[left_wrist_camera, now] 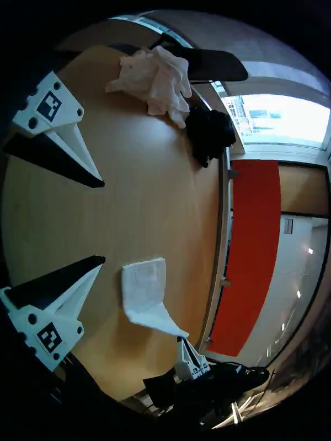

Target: Fold towel

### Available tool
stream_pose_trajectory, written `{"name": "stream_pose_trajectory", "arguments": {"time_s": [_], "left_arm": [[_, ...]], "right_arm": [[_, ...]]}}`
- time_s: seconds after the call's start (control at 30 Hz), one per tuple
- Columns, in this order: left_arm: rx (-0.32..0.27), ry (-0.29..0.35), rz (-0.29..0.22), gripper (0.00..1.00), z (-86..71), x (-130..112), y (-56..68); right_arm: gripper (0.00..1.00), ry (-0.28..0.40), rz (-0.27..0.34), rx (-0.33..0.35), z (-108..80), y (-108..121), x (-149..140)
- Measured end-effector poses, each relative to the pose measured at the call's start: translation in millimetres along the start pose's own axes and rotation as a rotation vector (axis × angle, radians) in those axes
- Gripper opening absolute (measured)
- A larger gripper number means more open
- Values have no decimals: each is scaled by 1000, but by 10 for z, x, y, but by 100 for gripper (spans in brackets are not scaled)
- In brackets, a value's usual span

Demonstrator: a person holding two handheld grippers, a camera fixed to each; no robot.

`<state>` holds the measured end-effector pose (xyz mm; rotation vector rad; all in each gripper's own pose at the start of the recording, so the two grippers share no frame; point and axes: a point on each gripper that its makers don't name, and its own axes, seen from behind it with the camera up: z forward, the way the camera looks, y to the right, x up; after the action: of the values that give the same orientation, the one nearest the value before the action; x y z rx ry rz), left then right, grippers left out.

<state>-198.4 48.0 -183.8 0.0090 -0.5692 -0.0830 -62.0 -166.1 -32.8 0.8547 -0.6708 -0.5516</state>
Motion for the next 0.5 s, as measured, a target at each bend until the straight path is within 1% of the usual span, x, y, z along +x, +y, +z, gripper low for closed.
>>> {"name": "stream_pose_trajectory", "arguments": {"time_s": [0.1, 0.27, 0.37, 0.5], "left_arm": [[6, 0, -9, 92, -24, -20, -21], [15, -1, -19, 92, -61, -44, -43], [22, -2, -23, 92, -85, -58, -59], [33, -2, -32, 92, -118, -72, -89]], "right_arm": [[2, 11, -30, 22, 65, -76, 143], [2, 12, -69, 60, 181, -209, 262], [2, 10, -86, 90, 283, -311, 320], [2, 4, -110, 143, 481, -515, 385]]}}
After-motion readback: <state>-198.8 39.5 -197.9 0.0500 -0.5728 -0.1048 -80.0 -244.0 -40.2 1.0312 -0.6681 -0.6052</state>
